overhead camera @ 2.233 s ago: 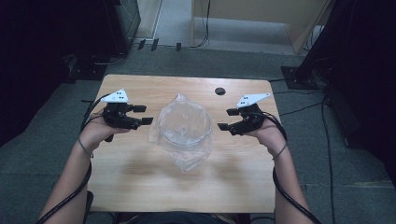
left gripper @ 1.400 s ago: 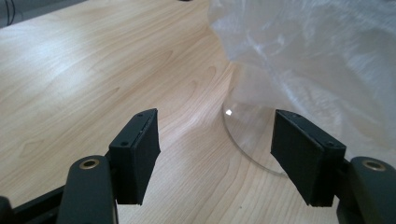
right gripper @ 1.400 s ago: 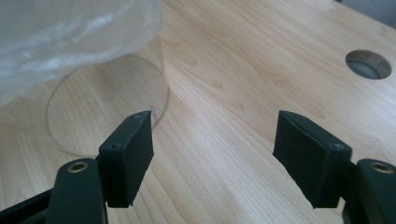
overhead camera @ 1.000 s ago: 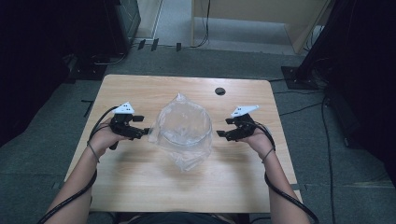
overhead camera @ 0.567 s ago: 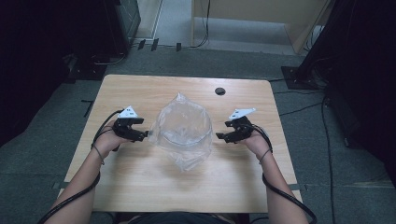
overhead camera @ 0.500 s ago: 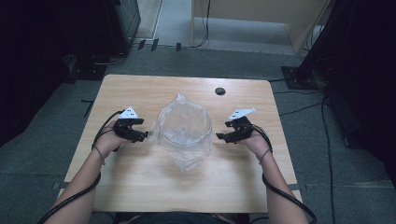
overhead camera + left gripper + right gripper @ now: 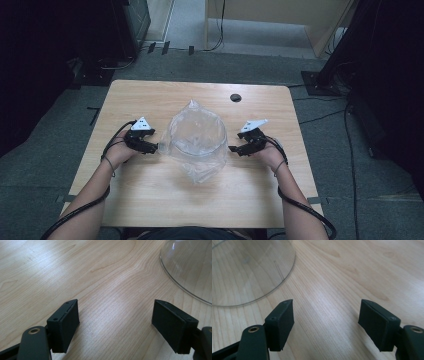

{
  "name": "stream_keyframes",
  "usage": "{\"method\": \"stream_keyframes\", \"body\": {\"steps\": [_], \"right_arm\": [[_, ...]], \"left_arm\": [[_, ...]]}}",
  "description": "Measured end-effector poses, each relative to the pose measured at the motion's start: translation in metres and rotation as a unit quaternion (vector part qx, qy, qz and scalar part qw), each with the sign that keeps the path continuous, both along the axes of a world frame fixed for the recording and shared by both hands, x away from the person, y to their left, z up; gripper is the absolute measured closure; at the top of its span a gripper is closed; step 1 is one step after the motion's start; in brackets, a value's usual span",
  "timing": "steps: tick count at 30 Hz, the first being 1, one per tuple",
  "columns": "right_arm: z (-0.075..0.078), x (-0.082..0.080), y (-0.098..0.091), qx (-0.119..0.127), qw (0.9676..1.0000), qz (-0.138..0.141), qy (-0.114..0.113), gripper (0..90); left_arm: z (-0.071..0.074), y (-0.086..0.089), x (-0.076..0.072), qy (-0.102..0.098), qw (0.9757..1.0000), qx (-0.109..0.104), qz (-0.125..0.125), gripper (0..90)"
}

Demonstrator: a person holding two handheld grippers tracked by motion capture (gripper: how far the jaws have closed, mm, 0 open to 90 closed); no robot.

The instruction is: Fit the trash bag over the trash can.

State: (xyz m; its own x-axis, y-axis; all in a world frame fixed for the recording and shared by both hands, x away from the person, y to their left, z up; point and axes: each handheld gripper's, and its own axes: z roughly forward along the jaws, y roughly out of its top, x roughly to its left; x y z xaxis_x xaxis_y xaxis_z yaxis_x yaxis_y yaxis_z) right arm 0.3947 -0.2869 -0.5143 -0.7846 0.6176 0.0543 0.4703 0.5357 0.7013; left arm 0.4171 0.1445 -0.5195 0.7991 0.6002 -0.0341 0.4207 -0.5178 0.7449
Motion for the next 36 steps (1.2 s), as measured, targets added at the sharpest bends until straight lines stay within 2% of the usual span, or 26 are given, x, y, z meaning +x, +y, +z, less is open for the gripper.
{"method": "stream_keyframes", "body": {"steps": [5, 7, 8, 12, 36], "right_arm": [[-0.005, 0.002, 0.006, 0.011, 0.9999, -0.002, -0.011, 25.6], [-0.007, 0.002, 0.009, 0.007, 0.9997, -0.005, -0.025, 20.8], [-0.010, 0.003, 0.014, 0.011, 0.9994, -0.010, -0.031, 15.4], [-0.010, 0.005, 0.018, 0.007, 0.9993, -0.018, -0.032, 13.4], [-0.010, 0.006, 0.019, 0.007, 0.9993, -0.024, -0.029, 12.9]], "left_arm": [[0.000, -0.003, -0.001, -0.005, 0.9999, 0.011, -0.006, 18.5], [-0.001, -0.003, -0.002, -0.008, 0.9999, 0.014, -0.005, 18.3], [-0.001, -0.004, -0.002, -0.008, 0.9999, 0.014, -0.004, 18.2], [0.000, -0.004, -0.002, -0.008, 0.9998, 0.016, 0.003, 18.0], [-0.001, -0.004, -0.002, -0.007, 0.9998, 0.016, 0.005, 17.2]]}}
